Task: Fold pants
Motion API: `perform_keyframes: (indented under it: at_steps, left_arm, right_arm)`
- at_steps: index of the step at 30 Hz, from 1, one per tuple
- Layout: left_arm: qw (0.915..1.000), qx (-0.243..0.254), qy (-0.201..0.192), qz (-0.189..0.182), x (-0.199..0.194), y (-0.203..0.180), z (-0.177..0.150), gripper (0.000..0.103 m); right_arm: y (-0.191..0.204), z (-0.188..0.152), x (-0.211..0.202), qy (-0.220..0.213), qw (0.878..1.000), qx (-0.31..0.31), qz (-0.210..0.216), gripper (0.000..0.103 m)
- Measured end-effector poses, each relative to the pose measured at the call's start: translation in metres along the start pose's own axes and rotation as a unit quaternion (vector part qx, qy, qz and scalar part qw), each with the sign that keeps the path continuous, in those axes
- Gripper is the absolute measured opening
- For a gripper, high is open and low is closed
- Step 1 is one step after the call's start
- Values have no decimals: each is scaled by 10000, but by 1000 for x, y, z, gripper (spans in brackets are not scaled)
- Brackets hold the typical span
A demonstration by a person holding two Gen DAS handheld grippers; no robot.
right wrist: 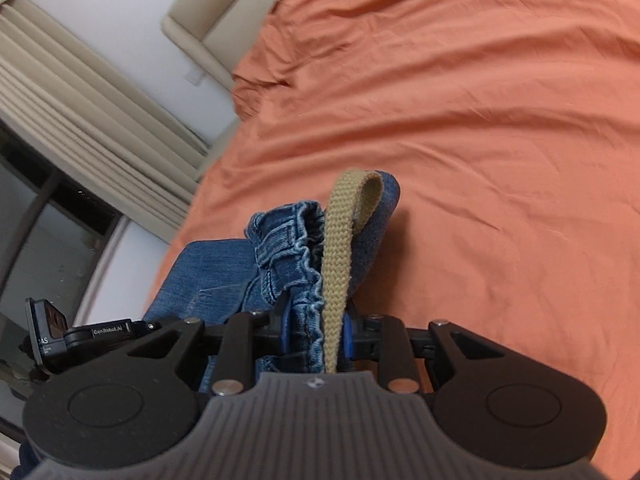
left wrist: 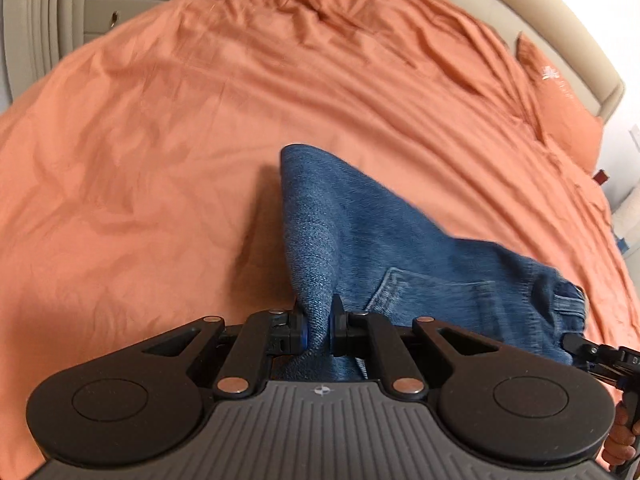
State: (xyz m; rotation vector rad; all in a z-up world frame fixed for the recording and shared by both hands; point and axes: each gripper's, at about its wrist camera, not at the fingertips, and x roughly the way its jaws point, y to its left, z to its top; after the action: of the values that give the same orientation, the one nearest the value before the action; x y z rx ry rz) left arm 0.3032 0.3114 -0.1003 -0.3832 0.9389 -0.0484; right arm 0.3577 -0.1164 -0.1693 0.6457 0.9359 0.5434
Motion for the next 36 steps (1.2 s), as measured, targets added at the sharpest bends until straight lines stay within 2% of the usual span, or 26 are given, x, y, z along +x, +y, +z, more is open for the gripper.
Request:
perform_keyframes:
  at_steps: [4,7,11,13,20,22,23,25,28,30,32,36]
  left_arm:
    - [9997,-160,181,-80,20,17,-4,14]
    - [9996,-17,270,102,28,16,-9,26]
    - [9989,163,322,289,21,11,-9,31]
    - [9978,297,349,473,11,11,-9,36]
    - [9852,819,453,1438,-36,3,-26,36]
    - [9771,1025,415,1819,-49,-4,-32,27]
    - [9726,1144,413,1980,-55,-7,-36,27]
    - [9733,1172,289,1952,-69,-10,-44,28]
    - [9860,914,-147,1387,-94,-17,-56,27]
    - [9895,886,-383,1079,-104,-28,-65,27]
    - [9872,1082,-541,1039,-103,-44,-73,27]
    - [9745,1703,-534,1361,-88,-63,-98,27]
  right_arm:
    - [-23,-4,17,133,9998,123,-93,20]
    - [-30,-6,26,163,9997,84,-186,20]
    - [-23,-4,30,175,9991,-110,-359,22]
    - [-17,-4,26,178,9986,-140,-485,25]
    - [14,-18,-5,19,9919,-712,-1051,27]
    - [20,-23,-22,-99,9865,-948,-1333,27]
    - [23,-26,-31,-150,9834,-1023,-1489,27]
    - [29,-33,-49,-304,9789,-1218,-1610,27]
    - [46,-50,-72,-619,9748,-1614,-1413,27]
    - [62,-62,-75,-710,9699,-1936,-1292,27]
    - [74,-74,-73,-697,9629,-2271,-1280,27]
    - [87,-96,-58,-666,9500,-2737,-1350,30]
